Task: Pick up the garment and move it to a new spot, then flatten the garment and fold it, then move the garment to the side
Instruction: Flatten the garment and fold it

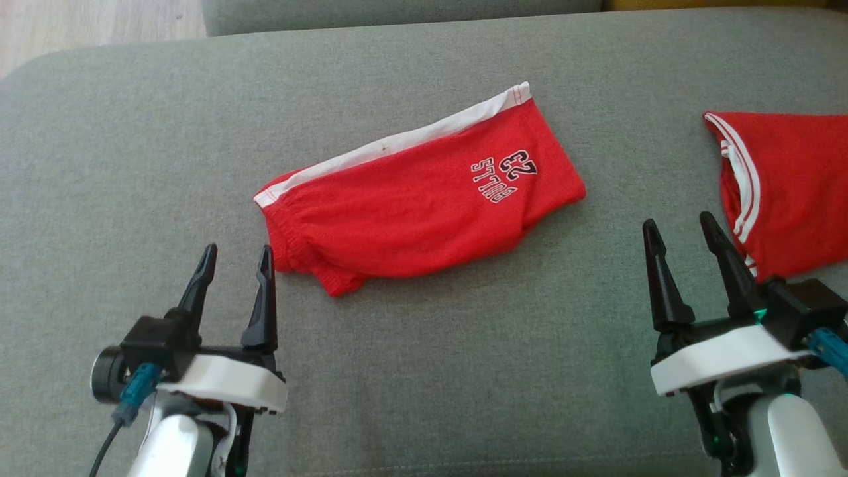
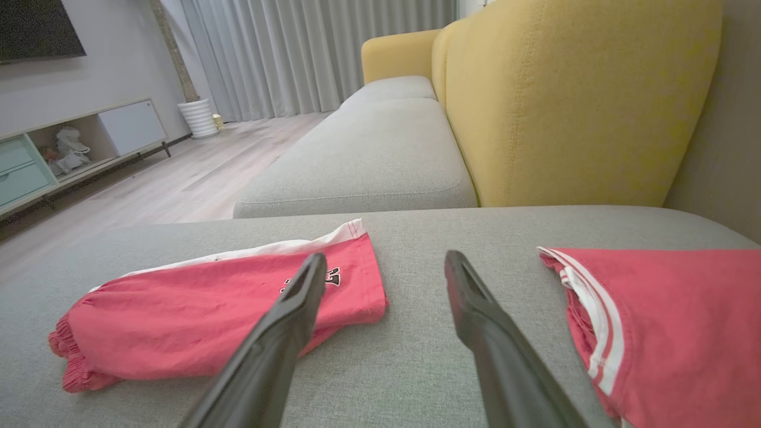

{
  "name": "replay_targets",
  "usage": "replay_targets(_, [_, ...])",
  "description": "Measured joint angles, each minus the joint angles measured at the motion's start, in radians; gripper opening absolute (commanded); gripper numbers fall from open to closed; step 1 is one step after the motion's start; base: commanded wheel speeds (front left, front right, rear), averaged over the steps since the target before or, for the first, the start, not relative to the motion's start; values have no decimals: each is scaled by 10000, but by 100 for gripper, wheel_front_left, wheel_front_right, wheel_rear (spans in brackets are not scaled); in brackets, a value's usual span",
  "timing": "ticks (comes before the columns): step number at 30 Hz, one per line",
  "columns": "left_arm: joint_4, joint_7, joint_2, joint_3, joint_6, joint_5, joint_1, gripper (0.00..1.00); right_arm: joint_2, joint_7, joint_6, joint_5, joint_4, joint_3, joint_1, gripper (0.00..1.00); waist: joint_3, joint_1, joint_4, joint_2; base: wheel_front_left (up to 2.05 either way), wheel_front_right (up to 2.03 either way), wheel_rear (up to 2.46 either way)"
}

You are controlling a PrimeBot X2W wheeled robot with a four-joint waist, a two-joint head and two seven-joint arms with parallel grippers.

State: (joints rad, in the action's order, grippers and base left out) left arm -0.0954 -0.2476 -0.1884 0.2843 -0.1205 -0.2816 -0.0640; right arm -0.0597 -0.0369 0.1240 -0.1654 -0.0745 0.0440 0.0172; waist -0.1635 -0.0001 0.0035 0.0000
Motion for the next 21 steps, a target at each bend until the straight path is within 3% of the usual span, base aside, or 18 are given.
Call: replay_targets(21, [90, 10, -27, 113, -69, -75, -24, 100, 96, -339, 0, 86, -293, -107, -89, 100, -242, 0, 115, 0, 0, 0, 0])
